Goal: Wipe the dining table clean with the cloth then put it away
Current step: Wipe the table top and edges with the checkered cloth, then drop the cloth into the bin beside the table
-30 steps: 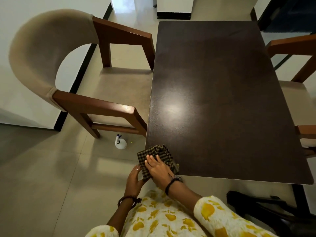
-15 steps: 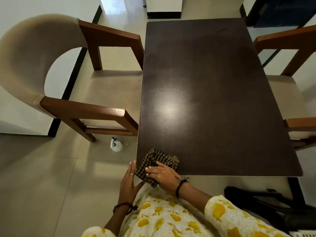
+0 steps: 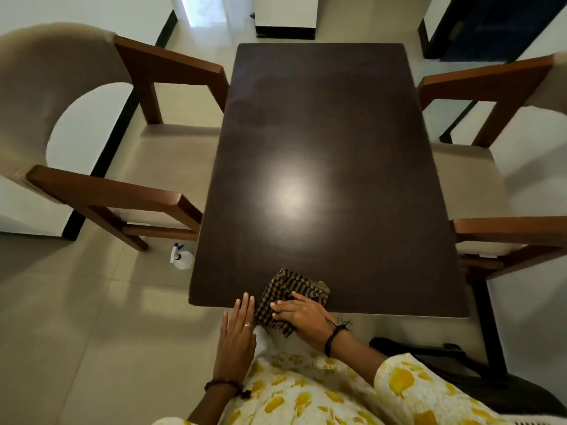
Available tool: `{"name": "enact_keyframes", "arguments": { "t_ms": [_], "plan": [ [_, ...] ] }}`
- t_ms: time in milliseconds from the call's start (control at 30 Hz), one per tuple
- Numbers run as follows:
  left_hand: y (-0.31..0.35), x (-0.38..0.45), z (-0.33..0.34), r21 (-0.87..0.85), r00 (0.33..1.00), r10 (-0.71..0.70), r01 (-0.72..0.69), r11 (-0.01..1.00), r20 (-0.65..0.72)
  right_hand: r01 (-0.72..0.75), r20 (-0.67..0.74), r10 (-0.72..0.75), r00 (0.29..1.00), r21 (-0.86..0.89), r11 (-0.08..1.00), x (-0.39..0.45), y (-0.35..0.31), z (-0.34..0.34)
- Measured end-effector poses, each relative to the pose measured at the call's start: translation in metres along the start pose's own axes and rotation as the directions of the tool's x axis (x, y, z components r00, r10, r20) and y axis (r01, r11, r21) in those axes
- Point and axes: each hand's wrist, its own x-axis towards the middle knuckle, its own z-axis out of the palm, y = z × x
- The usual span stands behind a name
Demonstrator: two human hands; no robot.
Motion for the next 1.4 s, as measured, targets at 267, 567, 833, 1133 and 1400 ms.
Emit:
{"name": "enact_keyframes", "arguments": {
  "t_ms": [267, 567, 833, 1133, 1400],
  "plan": [
    [0.122, 0.023, 0.045, 0.092, 0.978, 0.206, -0.206, 0.974, 0.014, -0.096, -0.169, 0.1, 0.981, 0.03, 0.995, -0.132, 0.066, -0.021],
    [0.176, 0.041, 0.063, 0.127, 0.978, 0.209, -0.207, 0.97, -0.003, -0.33, -0.281, 0.331, 0.901, 0.053, 0.943, -0.231, 0.109, -0.026],
    [0.204, 0.064, 0.065, 0.194, 0.84, 0.524, -0.543, 0.817, 0.144, -0.52, -0.309, 0.575, 0.757, 0.249, 0.817, -0.271, 0.116, -0.017],
    [0.241, 0.099, 0.045, 0.182, 0.68, 0.673, -0.73, 0.658, 0.291, -0.743, -0.143, 0.862, 0.486, 0.452, 0.494, -0.291, 0.096, -0.036],
    [0.264, 0.121, 0.021, 0.04, 0.514, 0.776, -0.842, 0.538, 0.365, 0.64, 0.331, 0.919, -0.215, 0.758, -0.123, -0.302, 0.056, -0.043]
  ]
}}
